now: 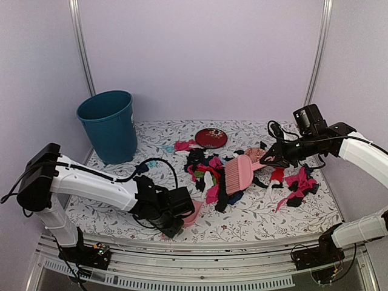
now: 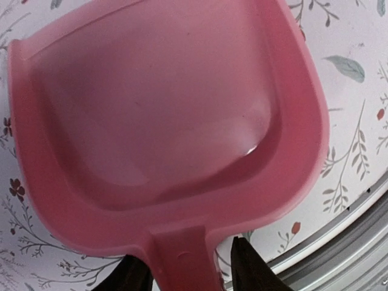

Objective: Sweep away the paper scraps from the table

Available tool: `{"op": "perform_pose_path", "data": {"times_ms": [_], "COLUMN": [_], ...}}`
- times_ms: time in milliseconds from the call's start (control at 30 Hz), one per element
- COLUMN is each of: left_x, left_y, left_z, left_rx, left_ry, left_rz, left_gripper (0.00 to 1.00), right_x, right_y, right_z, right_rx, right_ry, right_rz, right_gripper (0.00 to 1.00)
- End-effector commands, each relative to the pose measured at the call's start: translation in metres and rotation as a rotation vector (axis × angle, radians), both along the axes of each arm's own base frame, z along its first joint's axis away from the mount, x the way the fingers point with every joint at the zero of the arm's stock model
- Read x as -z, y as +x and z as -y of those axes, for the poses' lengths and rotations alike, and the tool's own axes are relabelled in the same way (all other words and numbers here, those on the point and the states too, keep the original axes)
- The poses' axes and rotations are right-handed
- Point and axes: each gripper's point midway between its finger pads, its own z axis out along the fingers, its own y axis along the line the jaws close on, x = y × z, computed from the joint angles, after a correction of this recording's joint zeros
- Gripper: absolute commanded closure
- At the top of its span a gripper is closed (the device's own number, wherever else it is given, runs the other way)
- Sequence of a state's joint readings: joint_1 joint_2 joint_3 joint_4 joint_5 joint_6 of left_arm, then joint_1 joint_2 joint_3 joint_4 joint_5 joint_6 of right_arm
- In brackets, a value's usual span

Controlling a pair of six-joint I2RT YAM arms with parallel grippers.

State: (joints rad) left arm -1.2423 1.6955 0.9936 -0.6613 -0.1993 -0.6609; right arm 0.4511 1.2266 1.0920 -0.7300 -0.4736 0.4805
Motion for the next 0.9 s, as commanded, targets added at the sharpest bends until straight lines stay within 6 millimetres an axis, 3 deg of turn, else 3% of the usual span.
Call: {"op": "perform_pose_path", "data": {"times_ms": [0, 133, 233, 433, 633, 867], "left_x": [-0.005, -0.007, -0.011, -0.032, -0.038, -0.025], "left_y": [0.029, 0.052, 0.056, 0.035, 0.027, 0.019], "left_z": [0.013, 0.016, 0.016, 0.02, 0.003, 0.006], "left_rx": [-0.033, -0.084, -0.09, -0.035, -0.021, 0.022], "left_ry": [-0.007, -0.02, -0.027, -0.196, -0.313, -0.334], "left_rz": [0.086, 0.112, 0.129, 0.172, 0.227, 0.197], "left_gripper": [0.55, 0.55, 0.53, 0.35, 0.35, 0.39], "right_x": [-0.014, -0.014, -0.017, -0.017, -0.019, -0.025], "right_y": [0.0, -0.001, -0.002, -0.006, -0.007, 0.0], "right_z": [-0.001, 0.0, 0.001, 0.005, 0.005, 0.0], "right_rx": [-0.011, -0.007, 0.003, 0.013, 0.015, 0.007], "right_ry": [0.014, 0.018, 0.02, 0.016, 0.021, 0.024], "right_rz": [0.035, 0.031, 0.038, 0.043, 0.041, 0.037], "right_gripper": [0.98, 0.98, 0.98, 0.98, 0.98, 0.98]}}
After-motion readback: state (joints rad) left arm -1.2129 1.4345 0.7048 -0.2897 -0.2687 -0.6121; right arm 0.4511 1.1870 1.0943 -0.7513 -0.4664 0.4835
